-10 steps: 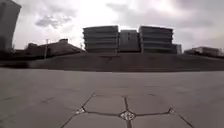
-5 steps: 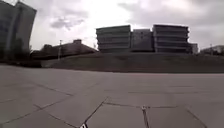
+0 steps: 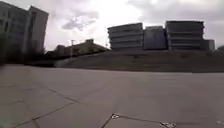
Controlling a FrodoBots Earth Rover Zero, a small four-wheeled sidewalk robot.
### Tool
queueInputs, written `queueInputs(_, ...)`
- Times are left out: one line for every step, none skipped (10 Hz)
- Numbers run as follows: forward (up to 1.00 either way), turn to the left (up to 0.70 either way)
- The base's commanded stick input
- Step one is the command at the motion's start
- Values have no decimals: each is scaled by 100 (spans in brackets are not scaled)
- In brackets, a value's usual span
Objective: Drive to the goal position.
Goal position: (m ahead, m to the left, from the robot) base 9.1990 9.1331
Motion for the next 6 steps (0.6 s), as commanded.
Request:
queueInputs(100,27)
queueInputs(100,27)
queueInputs(100,27)
queueInputs(100,27)
queueInputs(100,27)
queueInputs(100,27)
